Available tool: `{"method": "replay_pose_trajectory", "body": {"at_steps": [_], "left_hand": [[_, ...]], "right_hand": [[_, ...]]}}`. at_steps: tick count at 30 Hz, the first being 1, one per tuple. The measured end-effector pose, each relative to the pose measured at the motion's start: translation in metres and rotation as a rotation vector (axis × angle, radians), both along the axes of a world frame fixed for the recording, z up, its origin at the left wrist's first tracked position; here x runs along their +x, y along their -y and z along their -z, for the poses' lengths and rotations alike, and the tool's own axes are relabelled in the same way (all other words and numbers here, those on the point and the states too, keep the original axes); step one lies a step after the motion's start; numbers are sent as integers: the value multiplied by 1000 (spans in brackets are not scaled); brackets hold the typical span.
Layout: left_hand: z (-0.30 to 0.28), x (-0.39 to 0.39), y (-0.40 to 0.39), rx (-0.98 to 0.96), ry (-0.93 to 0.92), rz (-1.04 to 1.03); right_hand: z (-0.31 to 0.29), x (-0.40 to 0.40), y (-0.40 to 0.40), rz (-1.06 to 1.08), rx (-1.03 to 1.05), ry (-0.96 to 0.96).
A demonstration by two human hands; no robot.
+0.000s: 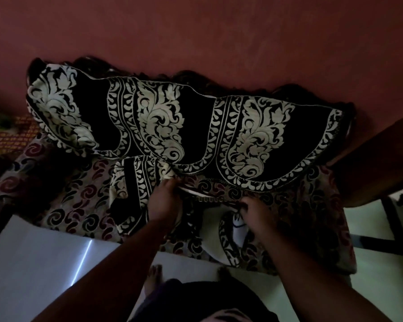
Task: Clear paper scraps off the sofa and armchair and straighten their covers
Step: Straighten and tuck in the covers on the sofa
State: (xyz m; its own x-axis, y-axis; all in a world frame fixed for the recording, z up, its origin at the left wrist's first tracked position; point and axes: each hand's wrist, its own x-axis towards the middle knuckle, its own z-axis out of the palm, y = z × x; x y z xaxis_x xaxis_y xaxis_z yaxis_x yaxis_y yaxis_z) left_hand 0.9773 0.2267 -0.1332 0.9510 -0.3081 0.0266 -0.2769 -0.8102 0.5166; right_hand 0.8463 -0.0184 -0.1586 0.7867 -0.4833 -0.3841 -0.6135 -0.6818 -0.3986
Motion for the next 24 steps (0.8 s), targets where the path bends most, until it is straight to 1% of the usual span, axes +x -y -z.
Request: {"method": "replay_pose_trajectory", "body": {"at_steps": [1, 2, 3, 5, 6, 7, 8, 9, 10, 11, 12, 13, 14, 16, 17, 19, 21, 22, 23, 24], "left_hand": [[3, -11, 4, -32, -58, -117], [7, -21, 7, -87, -157, -247], [18, -31, 12, -184, -258, -355], [16, -63, 24, -412, -417, -439], [11, -82, 32, -469, -534, -416], [-2, -104, 43, -475, -703, -357], [-14, -126, 56, -486, -923, -307], [-20, -145, 69, -555, -1098, -279], [-20, -162, 78, -654, -1228, -282], [-20, -176, 86, -799, -1281, -285], [-15, -183, 90, -945, -1273, -321], [-8, -188, 91, -1068, -1222, -352], [-10, -192, 91, -1150, -1150, -405], [-12, -197, 85, -1242, -1059, -538], [-13, -198, 82, -1251, -1031, -567], [-12, -205, 75, -1244, -1004, -644], [-8, -216, 66, -1273, -1001, -757], [-10, -221, 64, -1302, -1016, -797], [-11, -231, 62, -1344, -1032, -828], [-13, -244, 60, -1398, -1047, -850]], "right_hand": [[-6, -3, 6, -4, 97, 57], [-13, -5, 7, -2, 211, 104], [-21, -9, 8, -7, 333, 157], [-37, -17, 3, 45, 569, 216], [-43, -19, -1, 107, 669, 218], [-47, -19, -7, 158, 769, 228], [-48, -19, -11, 171, 843, 215], [-47, -18, -16, 150, 908, 184], [-47, -19, -20, 105, 944, 122], [-48, -20, -23, 48, 979, 68], [-51, -21, -23, 8, 1008, 18], [-53, -24, -23, -17, 1065, -21], [-54, -28, -20, -36, 1147, -46], [-56, -40, -14, -42, 1269, -73], [-53, -47, -11, -14, 1276, -49], [-40, -66, -12, 107, 1144, 59], [-10, -86, -6, 263, 931, 102], [1, -97, -2, 309, 834, 49], [17, -111, 4, 330, 781, -61], [28, -126, 8, 360, 785, -214]]}}
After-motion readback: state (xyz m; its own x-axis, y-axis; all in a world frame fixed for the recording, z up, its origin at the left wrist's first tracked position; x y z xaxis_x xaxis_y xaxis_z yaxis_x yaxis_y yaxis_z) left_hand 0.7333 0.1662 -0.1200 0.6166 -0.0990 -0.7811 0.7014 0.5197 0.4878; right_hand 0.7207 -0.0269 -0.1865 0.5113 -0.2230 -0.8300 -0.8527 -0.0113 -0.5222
